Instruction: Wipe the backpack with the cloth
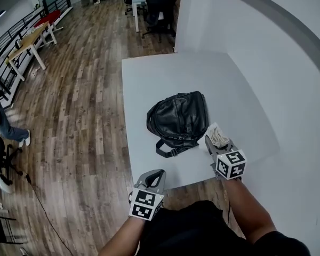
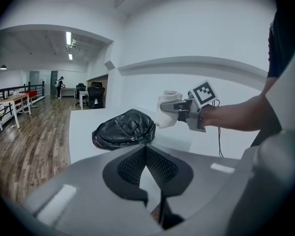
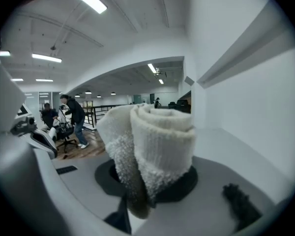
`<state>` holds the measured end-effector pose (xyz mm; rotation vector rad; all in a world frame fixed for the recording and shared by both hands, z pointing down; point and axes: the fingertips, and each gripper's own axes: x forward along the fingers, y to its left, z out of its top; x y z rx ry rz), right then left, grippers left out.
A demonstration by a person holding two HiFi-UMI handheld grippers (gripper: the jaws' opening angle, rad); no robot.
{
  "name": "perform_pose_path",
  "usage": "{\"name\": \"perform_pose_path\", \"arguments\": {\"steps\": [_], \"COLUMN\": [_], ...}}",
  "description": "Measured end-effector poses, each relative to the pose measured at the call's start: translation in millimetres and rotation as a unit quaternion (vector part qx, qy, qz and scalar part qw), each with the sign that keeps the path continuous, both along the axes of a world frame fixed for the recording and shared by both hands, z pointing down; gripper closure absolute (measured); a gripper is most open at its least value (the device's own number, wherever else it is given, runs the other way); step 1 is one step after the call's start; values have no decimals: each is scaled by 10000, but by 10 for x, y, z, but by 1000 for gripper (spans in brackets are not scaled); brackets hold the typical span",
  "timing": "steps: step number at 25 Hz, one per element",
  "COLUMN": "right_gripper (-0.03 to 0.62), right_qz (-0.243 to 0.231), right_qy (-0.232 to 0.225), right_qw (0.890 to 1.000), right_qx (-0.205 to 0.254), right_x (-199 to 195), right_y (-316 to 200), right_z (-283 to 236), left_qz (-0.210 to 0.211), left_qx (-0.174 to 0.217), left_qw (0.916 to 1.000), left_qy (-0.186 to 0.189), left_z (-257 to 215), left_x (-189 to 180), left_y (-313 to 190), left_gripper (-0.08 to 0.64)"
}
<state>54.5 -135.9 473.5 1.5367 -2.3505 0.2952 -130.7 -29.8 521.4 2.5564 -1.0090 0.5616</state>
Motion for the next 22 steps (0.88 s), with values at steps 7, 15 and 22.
{"name": "perform_pose_path", "arguments": {"steps": [7,15,22], "right_gripper": [503,503,505], "right_qz": [-942,-1597,-1835], "right_qy": [-651,-1064,-1119], "right_qw": [9934,9814,9758], "right_qx": [-88,-22,-403], "right_x": [-60,396,769], "right_y": [542,1474,2263], "right_z": [-81,-289,-35], "left_qz": [-787,-1381,-1604], "left_qx": [177,384,430], "left_qw": [9964,9874,9837], "left_qy": [242,668,694], "left_z": [-161,-437,-555], "left_x": [272,1008,1464], "left_y": [150,729,1368], "left_gripper": [554,554,554]}}
